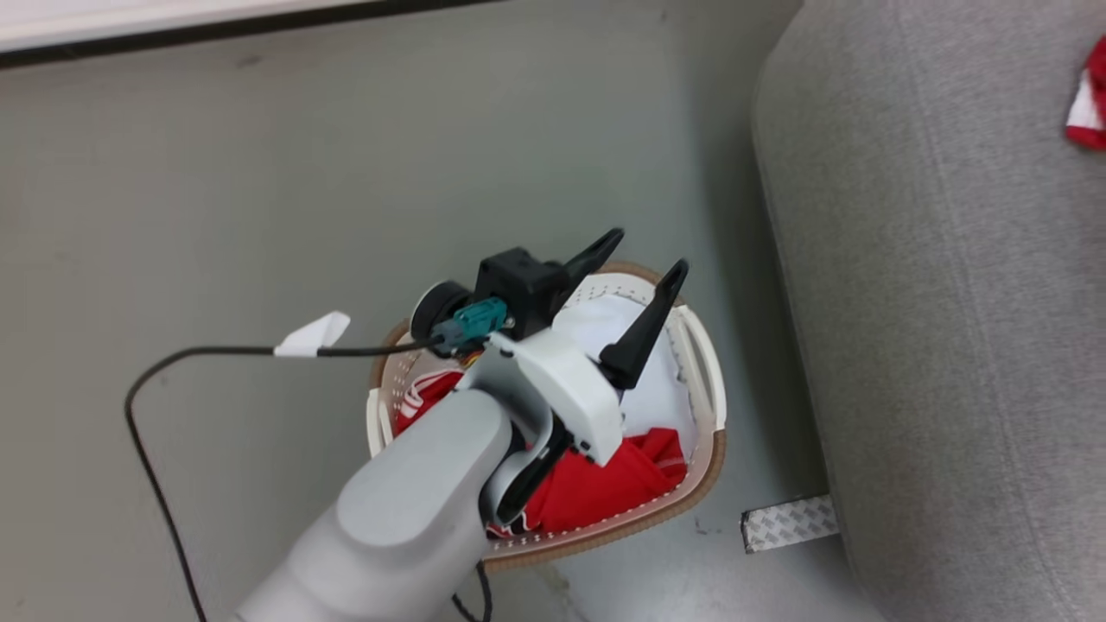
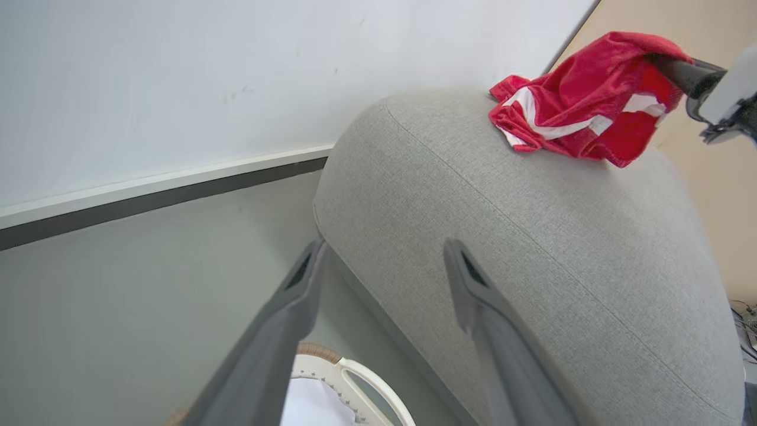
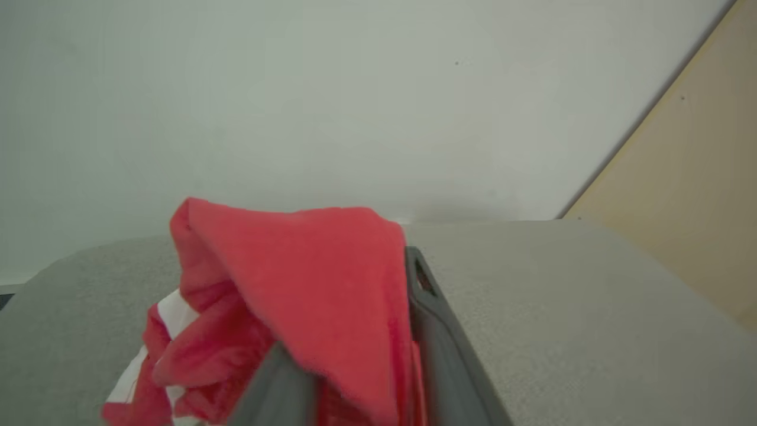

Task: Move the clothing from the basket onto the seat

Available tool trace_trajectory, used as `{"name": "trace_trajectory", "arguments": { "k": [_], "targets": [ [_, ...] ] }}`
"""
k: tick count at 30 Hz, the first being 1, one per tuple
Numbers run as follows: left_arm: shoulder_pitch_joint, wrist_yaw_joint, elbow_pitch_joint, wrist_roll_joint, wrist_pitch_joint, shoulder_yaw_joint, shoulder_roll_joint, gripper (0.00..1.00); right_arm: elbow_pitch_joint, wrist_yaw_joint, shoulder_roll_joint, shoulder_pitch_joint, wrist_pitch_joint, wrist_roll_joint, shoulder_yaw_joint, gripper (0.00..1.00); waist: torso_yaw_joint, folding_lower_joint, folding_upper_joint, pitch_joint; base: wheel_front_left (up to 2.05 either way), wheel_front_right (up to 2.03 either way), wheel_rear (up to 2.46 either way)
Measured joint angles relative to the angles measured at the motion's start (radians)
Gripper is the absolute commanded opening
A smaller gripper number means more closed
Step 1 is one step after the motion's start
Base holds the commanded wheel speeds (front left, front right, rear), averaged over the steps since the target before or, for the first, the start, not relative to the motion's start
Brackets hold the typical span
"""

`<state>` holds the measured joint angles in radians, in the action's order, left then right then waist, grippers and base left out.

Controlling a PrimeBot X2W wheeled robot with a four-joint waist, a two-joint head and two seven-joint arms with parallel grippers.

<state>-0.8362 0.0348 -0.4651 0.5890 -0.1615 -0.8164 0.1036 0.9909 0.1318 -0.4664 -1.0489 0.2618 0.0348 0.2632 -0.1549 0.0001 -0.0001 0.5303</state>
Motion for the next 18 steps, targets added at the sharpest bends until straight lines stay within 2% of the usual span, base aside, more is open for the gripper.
{"name": "trace_trajectory", "arguments": {
  "k": [5,10,18],
  "targets": [
    [0.036,-0.002,-0.017,0.011,-0.017,0.005,0.013,1.00,-0.063,0.000,0.085,0.119,0.001,-0.071,0.095,1.00,-0.013,-0.0001,0.0000,-0.039,0.00,0.00,0.00],
    [0.085,-0.009,-0.028,0.029,-0.035,0.016,0.051,1.00,-0.164,0.000,0.183,0.224,0.001,-0.099,0.095,1.00,-0.032,-0.0001,0.0000,-0.088,0.00,0.00,0.00],
    [0.189,-0.036,-0.004,0.058,-0.085,0.071,0.089,1.00,-0.389,0.000,0.265,0.444,0.001,-0.069,0.045,1.00,-0.041,-0.0002,0.0000,-0.194,0.00,0.00,0.00]
  ]
}}
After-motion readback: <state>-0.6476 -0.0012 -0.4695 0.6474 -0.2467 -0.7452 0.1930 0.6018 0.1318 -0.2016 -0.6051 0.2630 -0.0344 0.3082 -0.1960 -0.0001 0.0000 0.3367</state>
